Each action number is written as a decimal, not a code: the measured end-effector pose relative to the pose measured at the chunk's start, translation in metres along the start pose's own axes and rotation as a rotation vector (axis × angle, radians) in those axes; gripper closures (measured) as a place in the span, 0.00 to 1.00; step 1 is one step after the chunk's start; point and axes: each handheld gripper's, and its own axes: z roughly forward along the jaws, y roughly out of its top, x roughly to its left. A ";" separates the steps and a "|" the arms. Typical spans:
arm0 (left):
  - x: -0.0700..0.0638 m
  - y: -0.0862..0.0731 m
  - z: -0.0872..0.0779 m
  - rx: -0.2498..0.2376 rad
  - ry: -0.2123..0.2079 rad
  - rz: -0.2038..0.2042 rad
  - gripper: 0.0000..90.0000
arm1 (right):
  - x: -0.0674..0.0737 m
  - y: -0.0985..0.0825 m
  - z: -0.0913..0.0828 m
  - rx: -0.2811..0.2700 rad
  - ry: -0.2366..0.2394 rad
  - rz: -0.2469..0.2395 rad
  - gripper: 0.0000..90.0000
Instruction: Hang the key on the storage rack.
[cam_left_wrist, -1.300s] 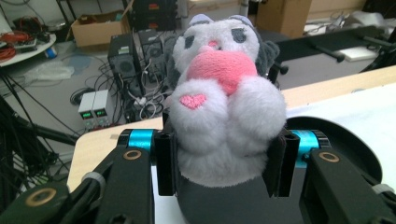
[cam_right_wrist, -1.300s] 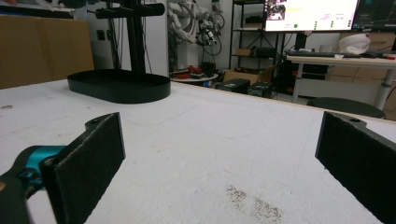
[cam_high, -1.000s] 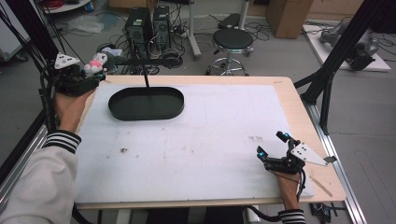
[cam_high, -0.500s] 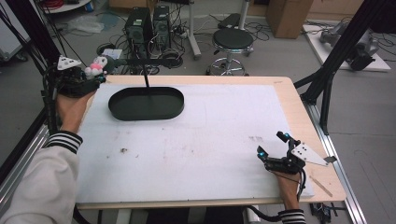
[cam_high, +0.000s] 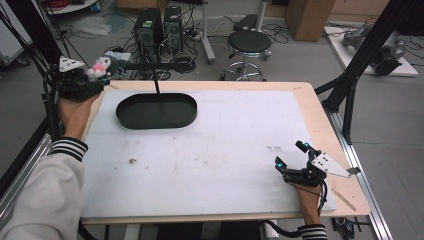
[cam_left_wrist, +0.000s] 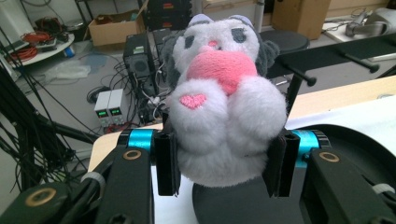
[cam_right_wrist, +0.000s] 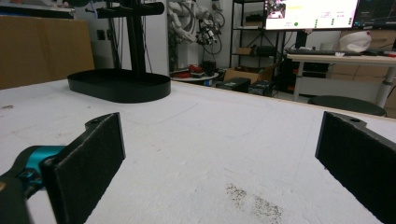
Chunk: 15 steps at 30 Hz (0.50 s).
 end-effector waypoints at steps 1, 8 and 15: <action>0.000 -0.002 0.000 -0.006 0.003 -0.002 0.62 | 0.000 0.000 0.000 0.001 0.000 0.002 0.00; 0.005 -0.016 -0.003 0.013 0.006 -0.017 0.62 | -0.001 0.000 0.000 -0.003 0.000 0.001 0.00; 0.007 -0.031 -0.007 0.018 -0.025 -0.041 0.62 | -0.001 0.000 0.000 -0.003 -0.001 0.003 0.00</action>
